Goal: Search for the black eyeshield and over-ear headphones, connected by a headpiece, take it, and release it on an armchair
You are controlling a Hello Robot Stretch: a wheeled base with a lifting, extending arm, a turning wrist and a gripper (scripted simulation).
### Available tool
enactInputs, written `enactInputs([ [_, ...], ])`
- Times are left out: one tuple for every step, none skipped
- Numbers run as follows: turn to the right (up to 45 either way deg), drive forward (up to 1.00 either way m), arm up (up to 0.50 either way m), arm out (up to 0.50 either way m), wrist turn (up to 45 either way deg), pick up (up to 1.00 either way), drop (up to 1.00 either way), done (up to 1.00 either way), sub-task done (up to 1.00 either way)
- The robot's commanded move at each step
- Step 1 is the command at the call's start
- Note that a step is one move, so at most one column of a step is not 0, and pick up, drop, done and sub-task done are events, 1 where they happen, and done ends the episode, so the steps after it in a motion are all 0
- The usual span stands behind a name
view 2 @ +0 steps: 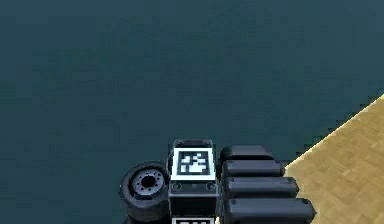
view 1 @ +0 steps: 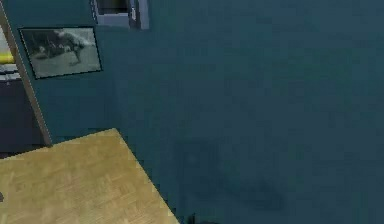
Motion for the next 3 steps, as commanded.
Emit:
enactInputs([
  [-30.0,0.00,0.00,0.00,0.0,0.00,0.00,0.00,0.00],
  [0.0,0.60,0.00,0.00,0.0,0.00,0.00,0.00,0.00],
  [-45.0,0.00,0.00,0.00,0.0,0.00,0.00,0.00,0.00],
])
